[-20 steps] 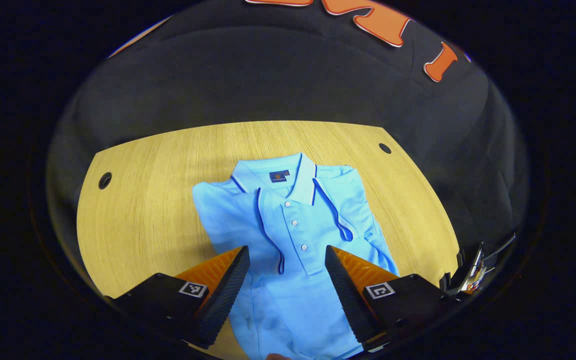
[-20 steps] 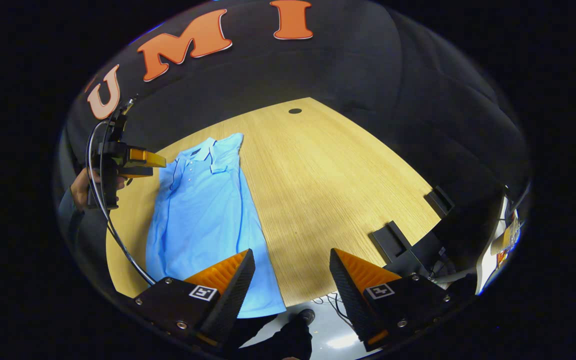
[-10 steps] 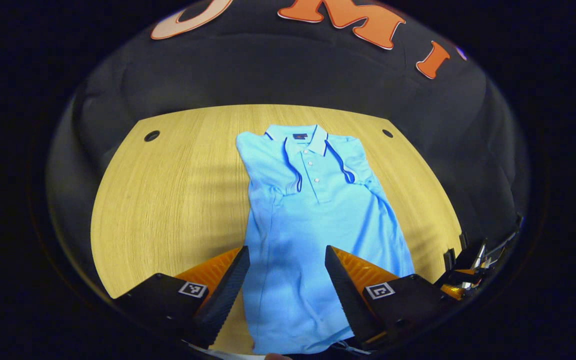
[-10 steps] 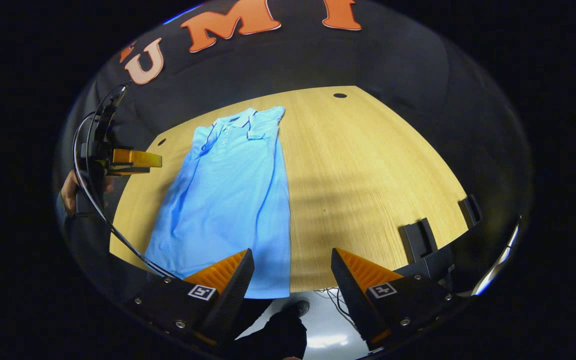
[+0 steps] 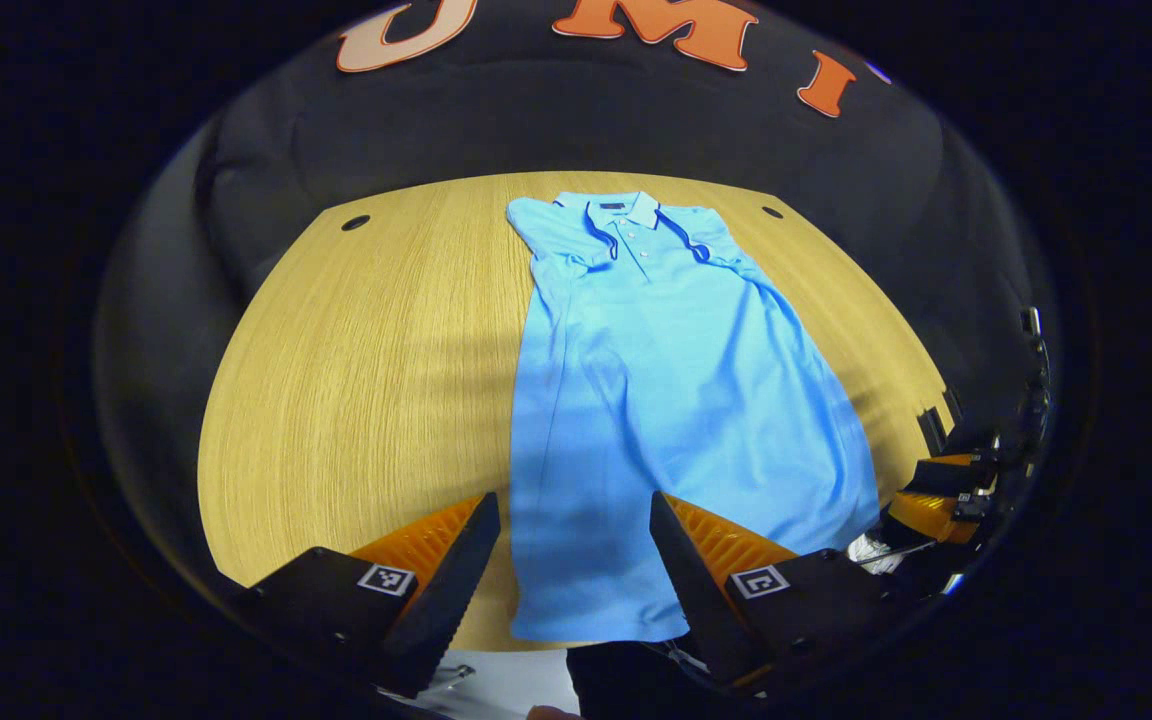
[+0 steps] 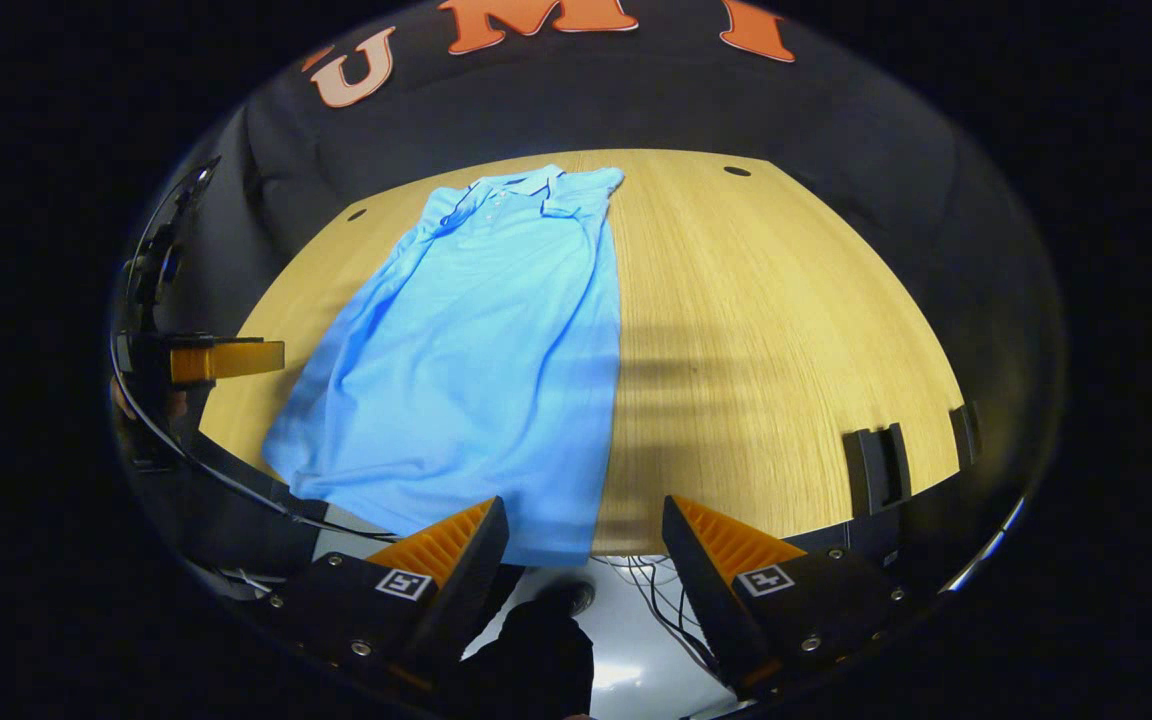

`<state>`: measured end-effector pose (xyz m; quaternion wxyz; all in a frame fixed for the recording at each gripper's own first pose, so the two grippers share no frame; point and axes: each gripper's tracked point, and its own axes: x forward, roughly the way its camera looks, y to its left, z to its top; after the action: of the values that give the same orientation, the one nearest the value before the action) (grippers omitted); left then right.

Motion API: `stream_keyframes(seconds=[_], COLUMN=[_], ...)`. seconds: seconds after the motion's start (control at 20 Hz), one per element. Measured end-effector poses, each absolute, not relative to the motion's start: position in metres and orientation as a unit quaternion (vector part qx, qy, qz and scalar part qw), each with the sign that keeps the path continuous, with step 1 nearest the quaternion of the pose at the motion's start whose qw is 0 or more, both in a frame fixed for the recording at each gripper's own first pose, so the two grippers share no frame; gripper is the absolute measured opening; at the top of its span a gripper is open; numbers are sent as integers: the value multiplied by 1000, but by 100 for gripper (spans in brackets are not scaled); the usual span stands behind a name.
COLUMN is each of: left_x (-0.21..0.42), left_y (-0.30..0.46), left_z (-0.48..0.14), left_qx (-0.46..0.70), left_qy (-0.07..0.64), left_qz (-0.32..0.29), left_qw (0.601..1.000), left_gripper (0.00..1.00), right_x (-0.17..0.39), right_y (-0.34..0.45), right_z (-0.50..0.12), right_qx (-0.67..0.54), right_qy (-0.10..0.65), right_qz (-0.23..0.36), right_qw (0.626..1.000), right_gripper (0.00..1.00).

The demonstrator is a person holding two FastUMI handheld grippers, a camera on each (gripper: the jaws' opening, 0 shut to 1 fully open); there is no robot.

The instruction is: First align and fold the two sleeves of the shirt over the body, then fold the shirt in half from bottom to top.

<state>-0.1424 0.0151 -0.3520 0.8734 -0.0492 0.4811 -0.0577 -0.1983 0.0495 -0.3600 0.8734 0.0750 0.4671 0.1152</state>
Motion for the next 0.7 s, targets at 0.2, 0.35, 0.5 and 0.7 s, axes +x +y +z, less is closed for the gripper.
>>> stream_keyframes(seconds=[0.2,0.35,0.5,0.7], left_x=[-171,-184,-189,-185], left_y=[15,28,35,27], left_z=[-375,-393,-408,-413], left_qx=[-49,-26,-16,-25], left_qy=[488,487,479,461], left_qz=[-56,-33,-6,-4], left_qw=[870,872,878,887], left_gripper=[99,100,100,99], right_x=[-201,-202,-203,-194], right_y=[61,71,71,76], right_z=[-373,-382,-390,-390], right_qx=[56,53,27,23], right_qy=[469,472,477,466], right_qz=[126,129,124,114], right_qw=[872,870,870,877], right_gripper=[95,95,95,91])
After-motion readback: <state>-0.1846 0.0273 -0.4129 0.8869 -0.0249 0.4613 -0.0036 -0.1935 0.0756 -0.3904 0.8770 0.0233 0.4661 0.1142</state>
